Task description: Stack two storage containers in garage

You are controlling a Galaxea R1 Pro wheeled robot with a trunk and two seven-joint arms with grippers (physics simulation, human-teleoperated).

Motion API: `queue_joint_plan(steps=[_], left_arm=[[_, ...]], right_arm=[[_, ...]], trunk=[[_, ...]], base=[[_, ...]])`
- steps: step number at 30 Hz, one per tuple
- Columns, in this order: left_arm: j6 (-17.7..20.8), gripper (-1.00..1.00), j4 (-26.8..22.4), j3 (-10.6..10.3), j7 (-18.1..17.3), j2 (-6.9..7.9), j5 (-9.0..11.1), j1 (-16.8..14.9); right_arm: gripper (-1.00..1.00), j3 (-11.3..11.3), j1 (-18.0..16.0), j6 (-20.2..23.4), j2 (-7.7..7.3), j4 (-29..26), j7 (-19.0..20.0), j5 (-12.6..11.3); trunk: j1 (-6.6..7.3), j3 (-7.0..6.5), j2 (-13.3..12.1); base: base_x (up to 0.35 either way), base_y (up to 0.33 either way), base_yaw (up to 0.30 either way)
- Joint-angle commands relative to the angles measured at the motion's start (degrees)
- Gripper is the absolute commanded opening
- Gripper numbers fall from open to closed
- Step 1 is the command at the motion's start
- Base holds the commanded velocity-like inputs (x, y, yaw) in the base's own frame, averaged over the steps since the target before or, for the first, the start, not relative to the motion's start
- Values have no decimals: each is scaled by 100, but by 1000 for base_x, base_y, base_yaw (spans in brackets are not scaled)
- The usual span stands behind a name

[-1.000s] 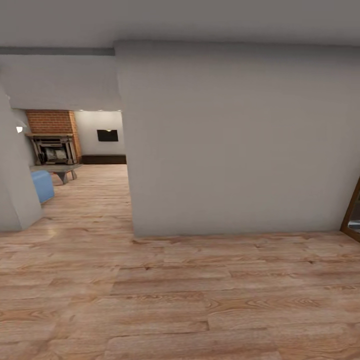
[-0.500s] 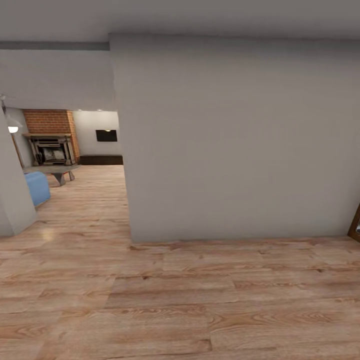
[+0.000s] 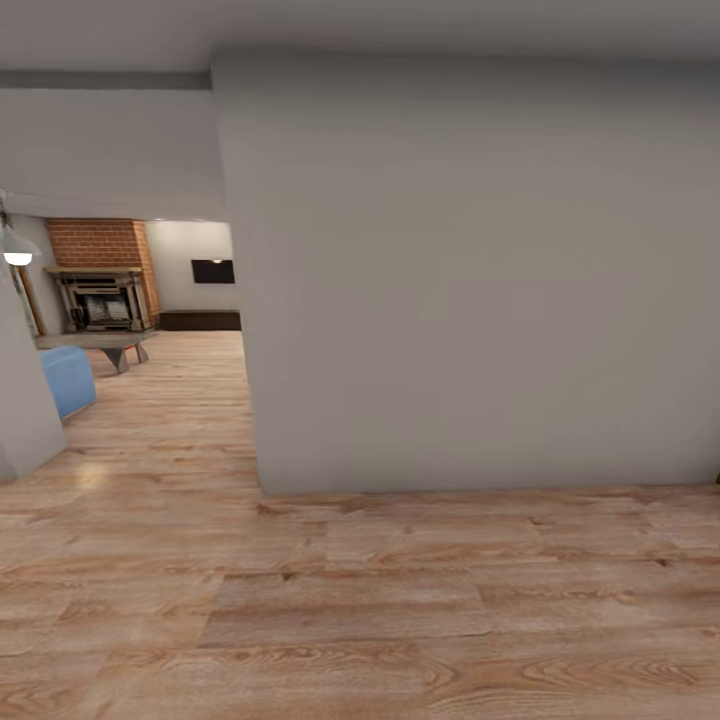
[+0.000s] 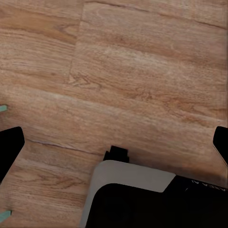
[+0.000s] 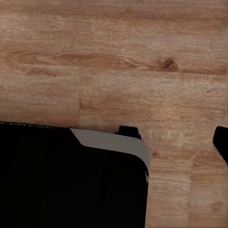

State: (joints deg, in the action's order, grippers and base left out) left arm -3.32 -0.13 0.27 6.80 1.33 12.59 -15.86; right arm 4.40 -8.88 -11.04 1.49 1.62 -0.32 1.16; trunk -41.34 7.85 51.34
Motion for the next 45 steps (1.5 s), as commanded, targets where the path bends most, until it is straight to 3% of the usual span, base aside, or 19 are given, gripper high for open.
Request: queue_joint_plan(steps=[1,45], left_arm=[[-19,100,5,-1,6,-1,34,-5],[-20,100,8,-1,6,-1,33,-5]], right_arm=[[100,39,-9,-30,0,17,-3,6],[100,61,-9,-30,-5,14,-5,10]], trunk=[[-4,8,5],[-4,8,5]], base=[[322,0,159],[322,0,267]])
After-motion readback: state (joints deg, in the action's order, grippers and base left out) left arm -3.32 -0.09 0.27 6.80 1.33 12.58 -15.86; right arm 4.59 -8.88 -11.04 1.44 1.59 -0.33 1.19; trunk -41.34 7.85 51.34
